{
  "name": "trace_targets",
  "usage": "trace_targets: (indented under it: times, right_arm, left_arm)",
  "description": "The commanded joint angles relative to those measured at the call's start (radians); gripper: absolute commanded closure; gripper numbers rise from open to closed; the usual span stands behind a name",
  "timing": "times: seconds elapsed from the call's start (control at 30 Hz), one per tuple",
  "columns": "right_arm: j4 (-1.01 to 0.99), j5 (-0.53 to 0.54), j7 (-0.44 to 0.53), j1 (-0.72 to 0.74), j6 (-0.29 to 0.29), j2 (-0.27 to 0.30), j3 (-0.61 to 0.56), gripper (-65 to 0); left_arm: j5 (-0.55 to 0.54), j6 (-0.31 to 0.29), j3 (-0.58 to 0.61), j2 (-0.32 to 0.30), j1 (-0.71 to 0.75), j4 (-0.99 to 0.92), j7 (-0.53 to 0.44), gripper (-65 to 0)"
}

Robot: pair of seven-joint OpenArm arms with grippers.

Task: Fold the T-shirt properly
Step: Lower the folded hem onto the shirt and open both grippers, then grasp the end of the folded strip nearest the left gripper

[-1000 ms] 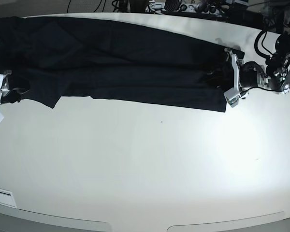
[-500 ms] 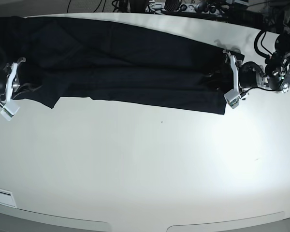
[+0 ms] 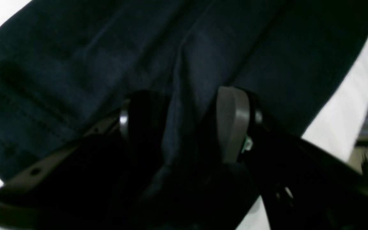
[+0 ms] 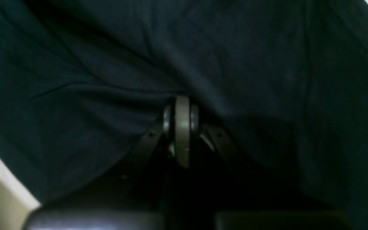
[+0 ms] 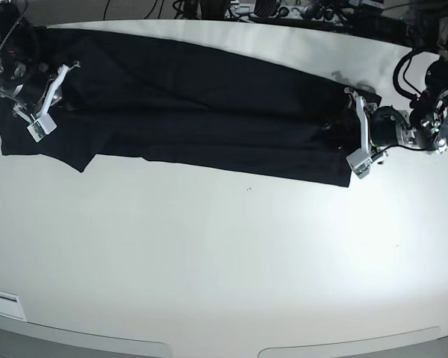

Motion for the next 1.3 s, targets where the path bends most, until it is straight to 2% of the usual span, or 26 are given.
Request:
trace_targets:
  times: [0.0,0.07,0.1,0.2,0.3,0.47,0.6,0.67,0.73,0.83,0.9,1.0,1.17,1.27]
  right_arm:
    - [0.006,-0.035,0.003,0.000,0.001,0.002,0.005,0.0]
    - [0.006,-0.097,0.038,0.000,0.001,-0.017,0.005,0.0]
    - [0.006,-0.132,0.057,0.000,-0.017,-0.024,0.005,0.0]
    - [0.006,-0.216,0.107,0.000,-0.125,-0.031,0.005,0.0]
    - [0.006,-0.276,0.108,0.000,-0.222,-0.030,0.005,0.0]
    - [0.006,-0.371,0.151,0.000,-0.343,-0.031,0.005,0.0]
    - [0.006,-0.407,0.168,0.002,-0.403,-0.031,0.005,0.0]
    - [0.006,-0.419,0.169,0.011,-0.404,-0.031,0.005,0.0]
    - [0.006,-0.419,0.167,0.026,-0.402,-0.030,0.005,0.0]
    - [0.006,-0.419,0.153,0.050,-0.402,-0.030,0.005,0.0]
    - [0.006,-0.418,0.147,0.058,-0.397,-0.030,0.005,0.0]
    - [0.006,-0.418,0.142,0.058,-0.380,-0.030,0.005,0.0]
    - [0.006,-0.418,0.132,0.064,-0.379,-0.029,0.005,0.0]
    - [0.006,-0.419,0.132,0.063,-0.375,-0.029,0.005,0.0]
  left_arm:
    - [-0.004,0.015,-0.008,-0.020,-0.029,0.004,0.009,-34.7]
    - [-0.005,0.027,-0.008,-0.020,-0.053,0.004,0.010,-34.7]
    - [-0.005,0.028,-0.008,-0.020,-0.063,0.004,0.010,-34.7]
    - [-0.011,0.030,-0.008,-0.020,-0.091,0.004,0.010,-34.7]
    - [-0.029,0.030,-0.008,-0.020,-0.103,0.004,0.011,-34.7]
    - [-0.065,0.026,-0.008,-0.020,-0.115,0.004,0.015,-34.7]
    - [-0.064,0.027,-0.010,-0.020,-0.138,0.004,0.021,-34.7]
    - [-0.066,0.035,-0.021,-0.019,-0.144,0.005,0.021,-34.7]
    - [-0.070,0.067,-0.045,-0.019,-0.143,0.004,0.021,-34.7]
    - [-0.054,0.220,-0.099,-0.007,-0.137,0.004,0.027,-34.7]
    - [-0.037,0.275,-0.150,0.013,-0.115,0.004,0.037,-34.7]
    - [-0.077,0.280,-0.187,0.048,-0.083,-0.007,0.067,-34.7]
    - [-0.079,0.275,-0.186,0.114,-0.053,-0.013,0.120,-34.8]
    - [-0.039,0.315,-0.186,0.142,-0.048,-0.018,0.122,-34.8]
